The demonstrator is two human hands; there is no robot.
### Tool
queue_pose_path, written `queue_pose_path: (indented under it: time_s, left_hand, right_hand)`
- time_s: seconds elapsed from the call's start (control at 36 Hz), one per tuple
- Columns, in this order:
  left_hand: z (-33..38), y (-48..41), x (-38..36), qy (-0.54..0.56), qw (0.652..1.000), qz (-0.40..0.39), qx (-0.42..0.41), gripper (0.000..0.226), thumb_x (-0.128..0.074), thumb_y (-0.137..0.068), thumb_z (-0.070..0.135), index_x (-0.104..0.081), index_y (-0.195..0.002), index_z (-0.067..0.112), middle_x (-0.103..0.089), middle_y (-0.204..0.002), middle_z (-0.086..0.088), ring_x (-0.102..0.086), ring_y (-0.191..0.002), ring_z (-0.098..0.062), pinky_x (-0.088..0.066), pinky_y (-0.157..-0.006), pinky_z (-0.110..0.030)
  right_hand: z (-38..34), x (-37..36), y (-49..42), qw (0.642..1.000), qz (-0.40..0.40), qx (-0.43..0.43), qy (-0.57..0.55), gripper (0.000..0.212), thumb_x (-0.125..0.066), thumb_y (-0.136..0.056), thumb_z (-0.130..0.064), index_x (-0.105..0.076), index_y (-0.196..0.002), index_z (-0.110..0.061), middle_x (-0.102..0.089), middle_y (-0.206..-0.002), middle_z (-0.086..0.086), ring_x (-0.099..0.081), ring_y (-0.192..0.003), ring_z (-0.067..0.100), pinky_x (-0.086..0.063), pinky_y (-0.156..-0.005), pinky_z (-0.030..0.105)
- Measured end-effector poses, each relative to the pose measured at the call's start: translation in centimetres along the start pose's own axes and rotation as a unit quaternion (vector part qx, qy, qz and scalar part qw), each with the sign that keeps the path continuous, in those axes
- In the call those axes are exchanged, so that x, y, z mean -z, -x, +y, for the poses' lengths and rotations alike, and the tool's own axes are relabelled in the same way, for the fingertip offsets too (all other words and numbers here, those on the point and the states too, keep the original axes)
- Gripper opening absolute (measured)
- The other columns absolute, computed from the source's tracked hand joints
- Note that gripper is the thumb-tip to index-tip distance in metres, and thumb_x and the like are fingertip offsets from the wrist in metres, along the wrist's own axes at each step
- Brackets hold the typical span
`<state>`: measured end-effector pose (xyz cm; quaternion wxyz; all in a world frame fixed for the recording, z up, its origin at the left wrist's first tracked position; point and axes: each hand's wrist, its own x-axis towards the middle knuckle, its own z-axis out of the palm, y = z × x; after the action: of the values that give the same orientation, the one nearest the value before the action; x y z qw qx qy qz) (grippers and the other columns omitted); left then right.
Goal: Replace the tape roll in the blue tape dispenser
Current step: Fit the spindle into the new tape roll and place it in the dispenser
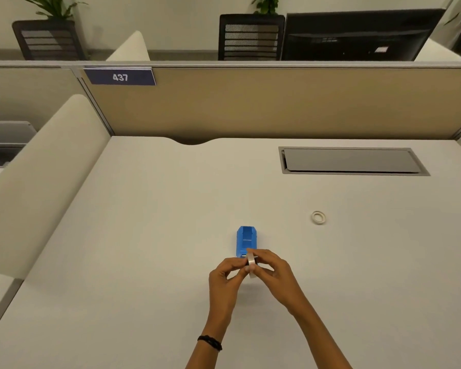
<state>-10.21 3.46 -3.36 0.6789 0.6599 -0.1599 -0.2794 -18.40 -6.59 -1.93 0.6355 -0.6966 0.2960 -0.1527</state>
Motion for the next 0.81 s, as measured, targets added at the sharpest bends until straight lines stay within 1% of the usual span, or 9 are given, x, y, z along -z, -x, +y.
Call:
queue_pose_path:
  time_s: [0.08,0.19,0.33,0.42,0.53,0.64,0.69,0.75,0.81]
  left_hand:
    - [-0.2,0.0,-0.1,-0.012,1.000,-0.013,0.000,0.010,-0.074,-0.075,0.019,-0.074,-0.084,0.023,-0.074,-0.087,0.002,-0.068,-0.089,-0.011,-0.051,-0.075,-0.012]
    - [-0.6,0.0,-0.2,-0.021,1.000,-0.018,0.001,0.013,-0.070,-0.079,0.012,-0.074,-0.088,0.021,-0.074,-0.089,0.002,-0.067,-0.091,-0.011,-0.052,-0.075,-0.013]
    - [-1.0,0.0,-0.1,-0.036,0.999,-0.035,0.007,0.016,-0.068,-0.081,0.008,-0.073,-0.089,0.020,-0.075,-0.090,0.002,-0.067,-0.091,-0.012,-0.052,-0.076,-0.013]
    - [-1.3,-0.2,0.1,-0.046,0.998,-0.034,0.021,0.017,-0.067,-0.082,0.009,-0.073,-0.090,0.023,-0.075,-0.091,0.003,-0.068,-0.091,-0.011,-0.053,-0.077,-0.013]
    - [-1.1,-1.5,0.5,-0.035,0.999,-0.004,0.004,0.015,-0.066,-0.084,0.013,-0.072,-0.095,0.021,-0.074,-0.093,0.005,-0.067,-0.092,-0.006,-0.050,-0.076,-0.010]
    - [-0.8,-3.6,0.7,-0.050,0.999,0.012,-0.002,0.015,-0.058,-0.090,0.015,-0.067,-0.098,0.025,-0.069,-0.102,0.009,-0.062,-0.094,0.005,-0.047,-0.071,-0.003]
    - [-0.8,-4.8,0.7,-0.065,0.998,0.005,0.002,0.018,-0.054,-0.092,0.017,-0.064,-0.104,0.026,-0.065,-0.105,0.012,-0.060,-0.093,0.012,-0.044,-0.071,0.001]
    - [-0.8,-6.0,0.8,-0.083,0.996,-0.015,0.013,0.021,-0.053,-0.093,0.019,-0.060,-0.112,0.024,-0.061,-0.110,0.011,-0.059,-0.093,0.010,-0.043,-0.072,0.003]
    - [-1.0,-6.9,0.7,-0.096,0.994,-0.047,0.033,0.031,-0.054,-0.092,0.021,-0.055,-0.123,0.020,-0.056,-0.122,0.007,-0.057,-0.102,0.002,-0.043,-0.079,0.001]
  right_hand:
    - [0.1,0.3,0.2,1.000,0.005,-0.009,0.007,0.028,-0.061,-0.087,-0.014,-0.057,-0.113,-0.025,-0.061,-0.112,-0.004,-0.059,-0.102,0.004,-0.049,-0.073,0.003]
    - [0.3,0.8,0.3,0.999,-0.025,-0.030,0.036,0.038,-0.065,-0.085,-0.019,-0.054,-0.121,-0.023,-0.060,-0.118,-0.004,-0.059,-0.106,0.008,-0.052,-0.082,0.011]
    - [0.6,1.4,-0.1,0.995,-0.059,-0.033,0.080,0.039,-0.074,-0.078,-0.025,-0.051,-0.106,-0.038,-0.060,-0.109,-0.018,-0.060,-0.101,0.001,-0.048,-0.079,0.006]
    - [0.8,1.4,-0.9,0.990,-0.061,-0.025,0.123,0.039,-0.077,-0.073,-0.028,-0.051,-0.102,-0.037,-0.058,-0.104,-0.022,-0.058,-0.097,-0.003,-0.044,-0.078,0.006]
    - [0.5,1.5,-3.0,0.986,-0.029,0.014,0.163,0.049,-0.077,-0.075,-0.025,-0.052,-0.117,-0.023,-0.054,-0.111,-0.015,-0.056,-0.101,0.002,-0.043,-0.085,0.011]
    - [-0.4,1.5,-5.7,0.981,0.007,0.062,0.183,0.045,-0.075,-0.076,-0.013,-0.055,-0.116,-0.017,-0.056,-0.113,-0.006,-0.056,-0.105,0.010,-0.044,-0.085,0.010]
    - [-0.5,1.3,-6.9,0.976,0.008,0.067,0.205,0.044,-0.074,-0.076,-0.012,-0.055,-0.116,-0.015,-0.056,-0.117,-0.002,-0.055,-0.105,0.011,-0.044,-0.090,0.016]
    - [-0.2,1.0,-7.7,0.971,0.001,0.060,0.231,0.045,-0.073,-0.078,-0.014,-0.054,-0.118,-0.013,-0.056,-0.121,0.001,-0.055,-0.106,0.013,-0.042,-0.090,0.018]
    - [0.3,0.8,-8.1,0.967,-0.007,0.059,0.247,0.045,-0.073,-0.078,-0.015,-0.053,-0.119,-0.014,-0.055,-0.121,0.001,-0.055,-0.106,0.013,-0.040,-0.087,0.012]
